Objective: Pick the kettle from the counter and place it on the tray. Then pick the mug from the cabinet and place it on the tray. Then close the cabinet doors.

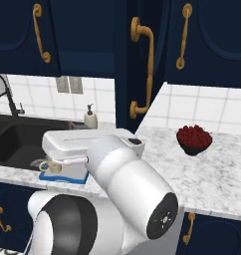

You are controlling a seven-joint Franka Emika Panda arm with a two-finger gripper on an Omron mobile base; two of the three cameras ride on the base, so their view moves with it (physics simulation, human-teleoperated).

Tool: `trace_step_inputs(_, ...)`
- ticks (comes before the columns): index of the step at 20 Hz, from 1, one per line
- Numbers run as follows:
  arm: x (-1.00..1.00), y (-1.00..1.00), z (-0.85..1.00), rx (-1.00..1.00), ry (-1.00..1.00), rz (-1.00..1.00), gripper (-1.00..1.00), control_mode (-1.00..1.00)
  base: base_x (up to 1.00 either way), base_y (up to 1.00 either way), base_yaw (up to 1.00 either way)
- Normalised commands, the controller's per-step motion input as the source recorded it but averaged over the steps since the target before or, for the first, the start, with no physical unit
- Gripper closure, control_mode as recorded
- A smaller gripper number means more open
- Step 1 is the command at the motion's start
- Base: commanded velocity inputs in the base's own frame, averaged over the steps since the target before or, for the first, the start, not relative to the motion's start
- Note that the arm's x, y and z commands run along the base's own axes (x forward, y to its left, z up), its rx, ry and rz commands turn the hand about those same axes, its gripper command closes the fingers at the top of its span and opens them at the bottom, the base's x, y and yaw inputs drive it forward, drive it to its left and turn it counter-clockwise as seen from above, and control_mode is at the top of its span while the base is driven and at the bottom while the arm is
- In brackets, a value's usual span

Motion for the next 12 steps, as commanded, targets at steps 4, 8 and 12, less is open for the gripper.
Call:
trace_step_inputs(4,0.00,-0.47,-0.01,0.06,0.00,0.13,1.00,-1.00,0.00,0.00,0.00)
trace_step_inputs(8,0.00,-0.53,0.00,0.08,-0.03,0.10,1.00,-1.00,0.00,0.00,0.00)
trace_step_inputs(12,0.09,-0.43,-0.05,0.05,0.00,0.08,1.00,-1.00,0.00,0.00,0.00)
